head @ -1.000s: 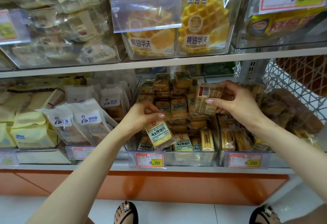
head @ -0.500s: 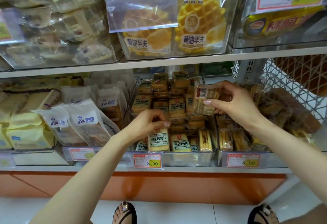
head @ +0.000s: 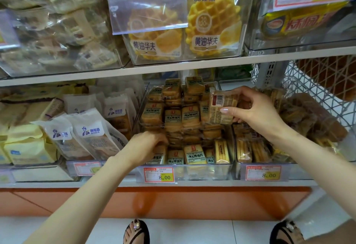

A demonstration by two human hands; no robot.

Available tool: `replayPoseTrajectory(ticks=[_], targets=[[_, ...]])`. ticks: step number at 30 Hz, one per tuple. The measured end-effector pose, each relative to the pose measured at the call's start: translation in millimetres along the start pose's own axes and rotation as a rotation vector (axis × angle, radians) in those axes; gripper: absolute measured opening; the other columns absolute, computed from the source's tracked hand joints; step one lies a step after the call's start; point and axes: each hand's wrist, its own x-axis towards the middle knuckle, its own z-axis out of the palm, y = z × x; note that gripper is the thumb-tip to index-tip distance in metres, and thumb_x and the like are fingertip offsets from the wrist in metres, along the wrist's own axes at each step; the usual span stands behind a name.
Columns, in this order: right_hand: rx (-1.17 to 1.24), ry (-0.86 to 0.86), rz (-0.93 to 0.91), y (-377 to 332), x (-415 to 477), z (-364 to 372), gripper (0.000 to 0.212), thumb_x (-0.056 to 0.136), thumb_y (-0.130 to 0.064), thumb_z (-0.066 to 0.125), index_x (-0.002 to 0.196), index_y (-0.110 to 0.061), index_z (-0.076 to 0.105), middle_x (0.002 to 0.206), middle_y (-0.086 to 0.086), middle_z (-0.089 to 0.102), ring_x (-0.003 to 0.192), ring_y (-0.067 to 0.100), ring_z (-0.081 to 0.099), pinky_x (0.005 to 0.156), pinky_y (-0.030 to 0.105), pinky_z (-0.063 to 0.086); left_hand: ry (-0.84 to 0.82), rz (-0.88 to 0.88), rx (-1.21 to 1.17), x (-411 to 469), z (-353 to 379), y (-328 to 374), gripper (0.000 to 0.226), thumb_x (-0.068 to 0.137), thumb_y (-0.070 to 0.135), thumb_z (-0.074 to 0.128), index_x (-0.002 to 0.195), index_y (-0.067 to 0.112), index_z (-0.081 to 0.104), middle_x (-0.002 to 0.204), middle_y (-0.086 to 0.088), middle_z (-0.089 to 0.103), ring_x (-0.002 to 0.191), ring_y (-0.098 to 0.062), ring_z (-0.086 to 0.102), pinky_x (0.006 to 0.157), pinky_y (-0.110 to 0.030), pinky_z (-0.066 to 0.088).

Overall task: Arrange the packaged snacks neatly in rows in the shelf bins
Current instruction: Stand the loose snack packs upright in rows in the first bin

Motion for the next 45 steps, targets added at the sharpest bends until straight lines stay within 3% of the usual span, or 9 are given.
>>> replayPoseTrajectory(ticks=[3, 8, 13, 16, 20, 27, 34, 41, 45], targets=[[0.004, -0.002, 0.000, -1, 0, 1, 0.032, 0.074, -0.022, 0.075, 0.102, -0.020, 0.059, 0.094, -0.005, 0.067, 0.071, 0.004, 0.064, 0.054, 0.016, 0.051, 0.137, 0.057, -0.073, -2, -1, 0, 0.045, 0.077, -0.005, 0.053, 0.112, 0.022, 0.063, 0.118, 0.005, 0.062, 0.109, -0.019, 0.057, 0.086, -0.035, 0.050], [0.021, -0.014, -0.003, -5, 0, 3, 0.028, 0.076, -0.018, 0.073, 0.100, -0.022, 0.059, 0.093, -0.007, 0.067, 0.063, -0.002, 0.062, 0.051, 0.012, 0.047, -0.245, 0.087, 0.028, -3, -9, 3, 0.064, 0.073, -0.011, 0.042, 0.116, 0.030, 0.063, 0.132, 0.014, 0.052, 0.125, -0.008, 0.042, 0.101, -0.027, 0.036], [0.051, -0.043, -0.014, -7, 0, 3, 0.025, 0.078, -0.017, 0.072, 0.094, -0.030, 0.058, 0.088, -0.007, 0.067, 0.062, 0.010, 0.064, 0.055, 0.018, 0.052, -0.252, 0.053, 0.037, 2, -12, 1, 0.049, 0.082, -0.002, 0.044, 0.114, 0.030, 0.064, 0.128, 0.012, 0.057, 0.118, -0.011, 0.050, 0.096, -0.027, 0.042], [0.111, -0.093, -0.032, -6, 1, 4, 0.025, 0.081, -0.010, 0.068, 0.097, -0.026, 0.059, 0.091, -0.005, 0.067, 0.070, 0.010, 0.066, 0.065, 0.022, 0.055, -0.093, -0.069, -0.459, -1, -18, 8, 0.026, 0.091, 0.014, 0.055, 0.115, 0.022, 0.063, 0.116, 0.005, 0.063, 0.102, -0.008, 0.059, 0.090, -0.024, 0.049], [0.054, -0.138, -0.111, -4, 1, 8, 0.036, 0.079, -0.006, 0.069, 0.100, -0.033, 0.060, 0.099, -0.013, 0.066, 0.092, 0.000, 0.063, 0.080, 0.012, 0.048, 0.044, -0.264, -1.235, 3, -34, 27, 0.031, 0.090, 0.022, 0.054, 0.117, 0.006, 0.055, 0.096, -0.013, 0.070, 0.077, -0.017, 0.069, 0.072, -0.028, 0.058], [-0.175, -0.221, -0.423, -5, 2, 27, 0.040, 0.076, 0.005, 0.068, 0.106, -0.020, 0.064, 0.118, -0.002, 0.059, 0.114, 0.005, 0.054, 0.093, 0.018, 0.045, -0.083, -0.334, -1.873, 19, -38, 60, 0.050, 0.081, 0.031, 0.059, 0.124, 0.005, 0.051, 0.108, -0.022, 0.065, 0.092, -0.026, 0.068, 0.074, -0.031, 0.058], [-0.207, -0.179, -0.289, -5, 4, 26, 0.058, 0.080, 0.002, 0.065, 0.121, -0.036, 0.051, 0.122, -0.013, 0.055, 0.107, 0.000, 0.056, 0.090, 0.013, 0.044, 0.173, -0.345, -1.747, 19, -41, 43, 0.068, 0.068, 0.016, 0.069, 0.130, 0.007, 0.043, 0.108, -0.013, 0.067, 0.090, -0.023, 0.069, 0.072, -0.030, 0.057], [-0.199, -0.166, -0.120, -1, 5, 23, 0.036, 0.086, -0.006, 0.061, 0.113, -0.029, 0.057, 0.111, -0.017, 0.059, 0.093, -0.005, 0.058, 0.078, 0.009, 0.045, 0.306, -0.347, -1.464, 8, -42, 23, 0.035, 0.081, 0.014, 0.066, 0.112, 0.017, 0.051, 0.098, -0.004, 0.069, 0.086, -0.018, 0.069, 0.077, -0.027, 0.056], [-0.239, -0.169, -0.111, -1, 4, 26, 0.031, 0.087, -0.010, 0.061, 0.111, -0.030, 0.058, 0.103, -0.026, 0.057, 0.089, -0.014, 0.055, 0.073, 0.000, 0.041, 0.343, -0.354, -1.289, 6, -45, 11, 0.033, 0.080, 0.010, 0.068, 0.103, 0.019, 0.047, 0.100, -0.003, 0.063, 0.087, -0.016, 0.067, 0.066, -0.022, 0.057]])
